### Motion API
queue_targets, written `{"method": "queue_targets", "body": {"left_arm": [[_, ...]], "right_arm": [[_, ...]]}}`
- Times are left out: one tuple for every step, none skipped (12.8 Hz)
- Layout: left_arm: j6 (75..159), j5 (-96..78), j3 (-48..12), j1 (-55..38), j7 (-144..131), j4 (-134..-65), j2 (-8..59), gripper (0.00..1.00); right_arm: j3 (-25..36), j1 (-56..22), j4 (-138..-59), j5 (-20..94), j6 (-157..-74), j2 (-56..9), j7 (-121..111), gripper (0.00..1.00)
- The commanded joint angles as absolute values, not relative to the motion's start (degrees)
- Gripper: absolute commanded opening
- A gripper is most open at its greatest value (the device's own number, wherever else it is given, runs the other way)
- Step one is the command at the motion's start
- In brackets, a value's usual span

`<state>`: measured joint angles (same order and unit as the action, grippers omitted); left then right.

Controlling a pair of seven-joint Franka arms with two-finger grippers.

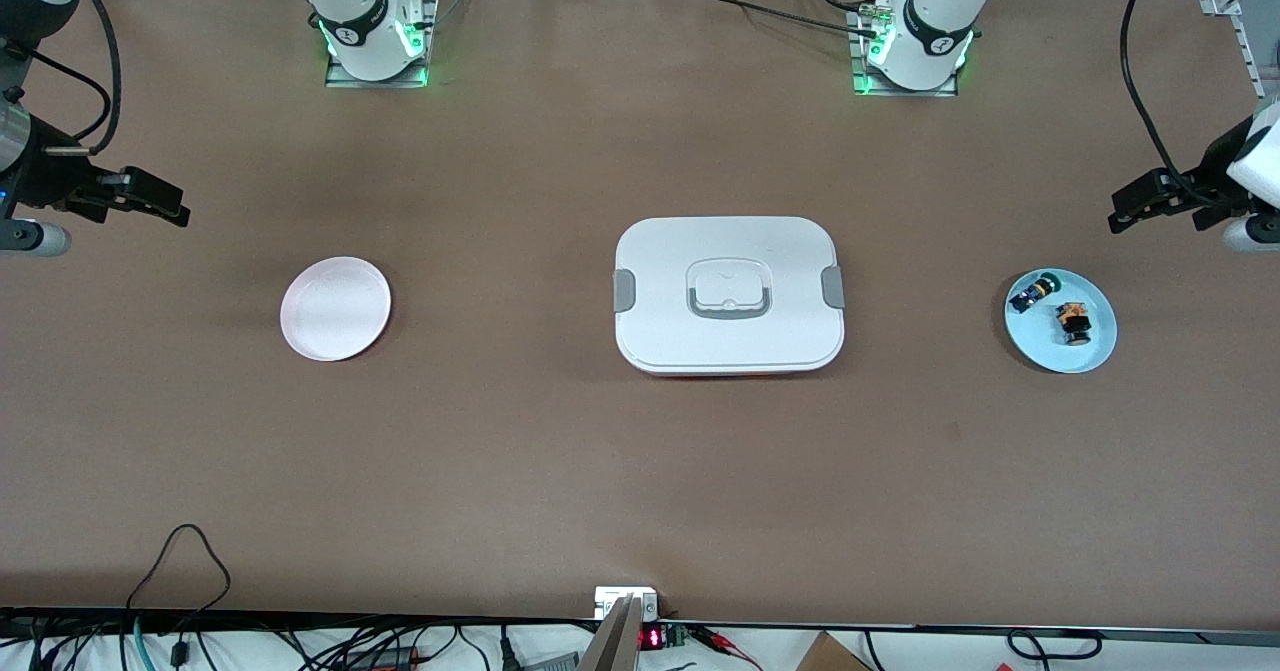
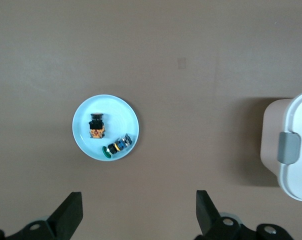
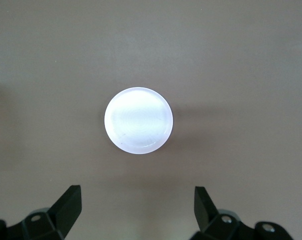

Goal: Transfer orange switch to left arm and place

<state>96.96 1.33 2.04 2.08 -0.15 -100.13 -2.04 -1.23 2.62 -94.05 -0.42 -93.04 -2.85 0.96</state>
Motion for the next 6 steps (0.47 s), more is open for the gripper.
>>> {"method": "queue_targets", "body": {"left_arm": [[93.52, 2.72, 2.11, 0.97, -3.34, -97.13, -2.11, 1.00], [93.52, 2.64, 2.11, 0.97, -3.43, -97.12, -1.85, 1.00], [93.43, 2.64, 2.20, 0.97, -3.43, -97.47, -1.67, 1.00], [92.91, 2.64, 2.11, 0.97, -3.51, -97.30, -1.67, 1.00], [92.90, 2.38, 2.20, 1.05, -3.43, -97.21, -1.58, 1.00], [92.64, 2.03, 2.11, 1.05, -3.43, -97.12, -1.67, 1.00]], "right_arm": [[-1.58, 2.64, -93.96, 0.18, -92.99, -1.93, -0.17, 1.00], [-1.58, 2.64, -93.96, 0.26, -92.99, -1.93, -0.18, 1.00], [-1.76, 2.64, -93.96, 0.26, -92.99, -2.02, -0.18, 1.00], [-1.76, 2.38, -93.96, 0.26, -92.99, -2.20, -0.18, 1.00], [-1.76, 1.94, -93.96, 0.18, -92.99, -2.20, -0.18, 1.00], [-1.76, 1.93, -93.87, 0.18, -92.99, -2.20, -0.18, 1.00]]}}
